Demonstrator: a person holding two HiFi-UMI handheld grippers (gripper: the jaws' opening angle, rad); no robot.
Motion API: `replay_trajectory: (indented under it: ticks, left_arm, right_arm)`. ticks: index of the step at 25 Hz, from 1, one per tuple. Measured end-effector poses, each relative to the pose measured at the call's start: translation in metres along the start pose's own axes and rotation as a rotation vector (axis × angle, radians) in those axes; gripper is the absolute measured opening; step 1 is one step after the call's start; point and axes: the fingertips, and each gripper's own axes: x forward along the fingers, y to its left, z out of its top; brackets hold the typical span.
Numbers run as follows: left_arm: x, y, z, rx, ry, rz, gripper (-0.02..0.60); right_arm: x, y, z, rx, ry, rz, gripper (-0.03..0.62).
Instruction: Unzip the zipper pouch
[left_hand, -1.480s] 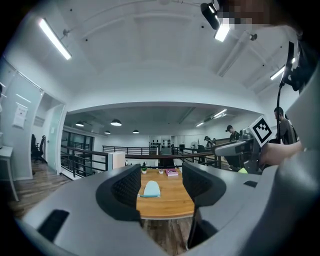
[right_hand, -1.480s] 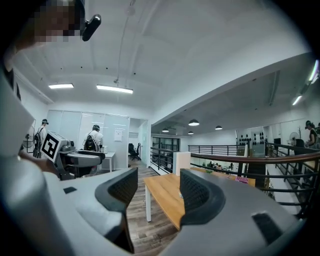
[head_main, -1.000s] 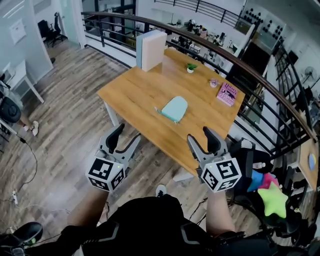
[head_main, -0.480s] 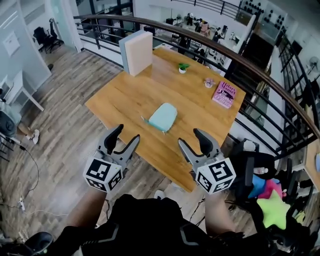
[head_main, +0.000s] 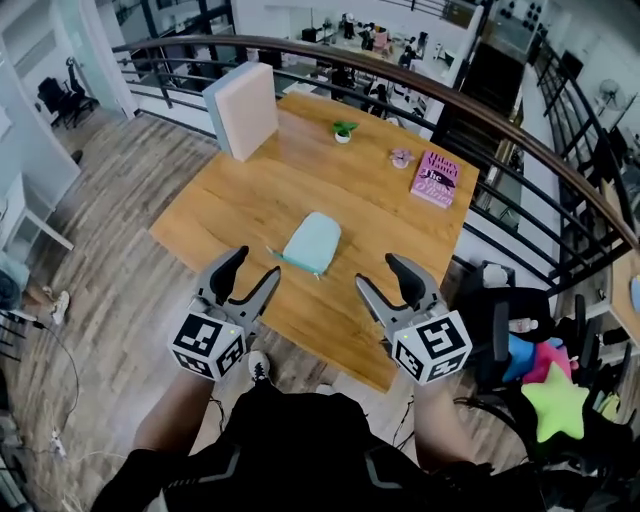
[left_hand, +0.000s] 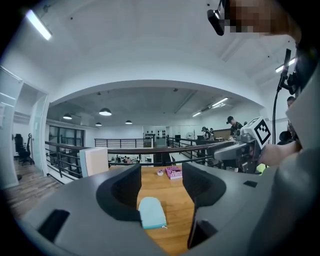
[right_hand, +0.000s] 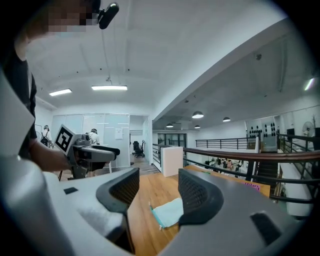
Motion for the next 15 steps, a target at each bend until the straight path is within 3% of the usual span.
replay_trajectory:
  ticks: [15]
  left_arm:
    - [0.043,0.095,-0.004,0.01,-0.039,-0.198,0.272]
  right_arm:
    - [0.086,0.006,0.003,0.032,0.061,-0.195,0.252]
